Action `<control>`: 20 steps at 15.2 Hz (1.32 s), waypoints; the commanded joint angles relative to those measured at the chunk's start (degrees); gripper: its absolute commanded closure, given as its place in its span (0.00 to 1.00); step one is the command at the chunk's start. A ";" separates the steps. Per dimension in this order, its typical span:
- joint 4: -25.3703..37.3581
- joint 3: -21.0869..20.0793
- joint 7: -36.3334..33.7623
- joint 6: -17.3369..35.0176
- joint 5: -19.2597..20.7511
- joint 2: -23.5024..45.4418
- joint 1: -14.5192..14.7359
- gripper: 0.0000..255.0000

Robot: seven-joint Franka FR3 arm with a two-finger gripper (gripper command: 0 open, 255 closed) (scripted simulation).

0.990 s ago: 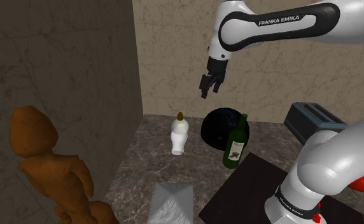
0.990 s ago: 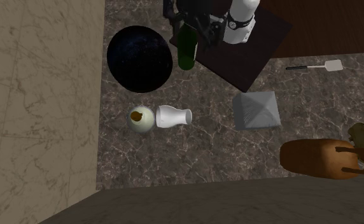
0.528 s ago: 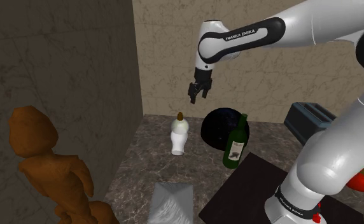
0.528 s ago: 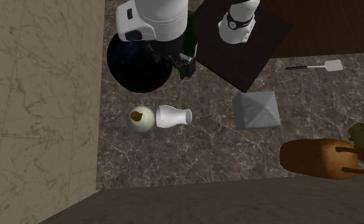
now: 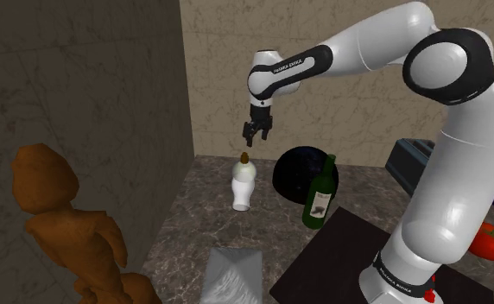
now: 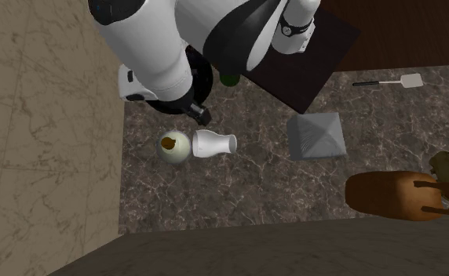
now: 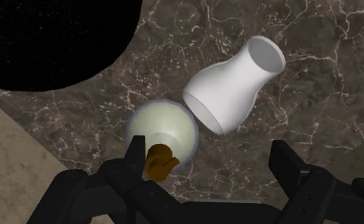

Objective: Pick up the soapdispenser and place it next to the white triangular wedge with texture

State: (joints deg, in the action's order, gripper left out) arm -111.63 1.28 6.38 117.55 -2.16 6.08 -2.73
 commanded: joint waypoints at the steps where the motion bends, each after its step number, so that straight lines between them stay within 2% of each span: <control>1: 3.70 0.31 0.71 0.38 -0.18 4.77 -0.42 0.00; 11: 26.35 0.76 2.56 -2.16 -0.91 28.01 -2.25 0.00; 20: 23.84 0.65 2.66 2.54 -1.06 30.20 -2.19 0.00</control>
State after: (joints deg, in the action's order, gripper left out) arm -87.78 1.94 9.06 119.90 -3.21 36.14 -4.94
